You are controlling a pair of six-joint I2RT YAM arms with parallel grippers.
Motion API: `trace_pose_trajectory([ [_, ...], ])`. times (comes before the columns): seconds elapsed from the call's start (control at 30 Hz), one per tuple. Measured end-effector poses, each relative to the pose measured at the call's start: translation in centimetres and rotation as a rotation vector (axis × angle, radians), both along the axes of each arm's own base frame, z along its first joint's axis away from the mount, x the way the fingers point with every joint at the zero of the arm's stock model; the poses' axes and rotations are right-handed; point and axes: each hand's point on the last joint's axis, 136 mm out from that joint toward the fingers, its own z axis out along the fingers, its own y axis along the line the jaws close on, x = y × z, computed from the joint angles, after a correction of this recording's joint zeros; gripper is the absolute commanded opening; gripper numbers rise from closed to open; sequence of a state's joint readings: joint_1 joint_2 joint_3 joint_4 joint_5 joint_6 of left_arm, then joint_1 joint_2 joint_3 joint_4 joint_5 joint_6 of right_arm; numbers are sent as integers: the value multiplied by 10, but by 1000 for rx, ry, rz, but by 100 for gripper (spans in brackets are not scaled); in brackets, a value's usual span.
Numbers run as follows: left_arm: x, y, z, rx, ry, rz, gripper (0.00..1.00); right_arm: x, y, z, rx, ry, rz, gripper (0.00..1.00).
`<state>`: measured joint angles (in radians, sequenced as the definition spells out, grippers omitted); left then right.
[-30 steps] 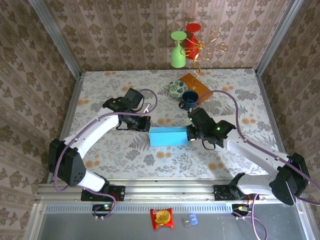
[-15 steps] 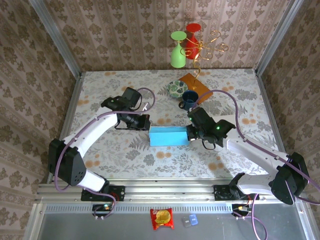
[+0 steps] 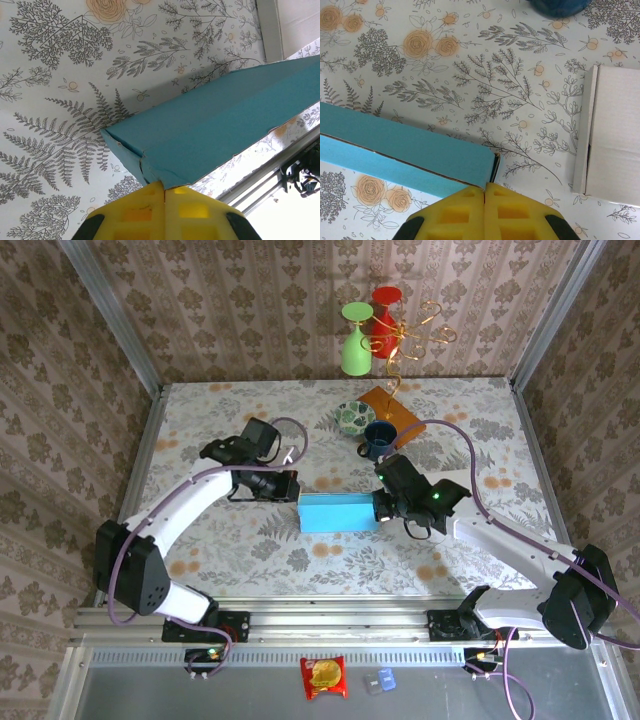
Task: Fold the paper box
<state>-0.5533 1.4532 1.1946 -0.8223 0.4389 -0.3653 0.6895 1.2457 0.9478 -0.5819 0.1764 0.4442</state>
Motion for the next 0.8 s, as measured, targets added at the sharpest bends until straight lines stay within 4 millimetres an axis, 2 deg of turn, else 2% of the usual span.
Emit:
trace_pose_trajectory([
  [0.8,0,4,-1,-6,-23,-37,2,2,1,0,1,-4,3,0],
])
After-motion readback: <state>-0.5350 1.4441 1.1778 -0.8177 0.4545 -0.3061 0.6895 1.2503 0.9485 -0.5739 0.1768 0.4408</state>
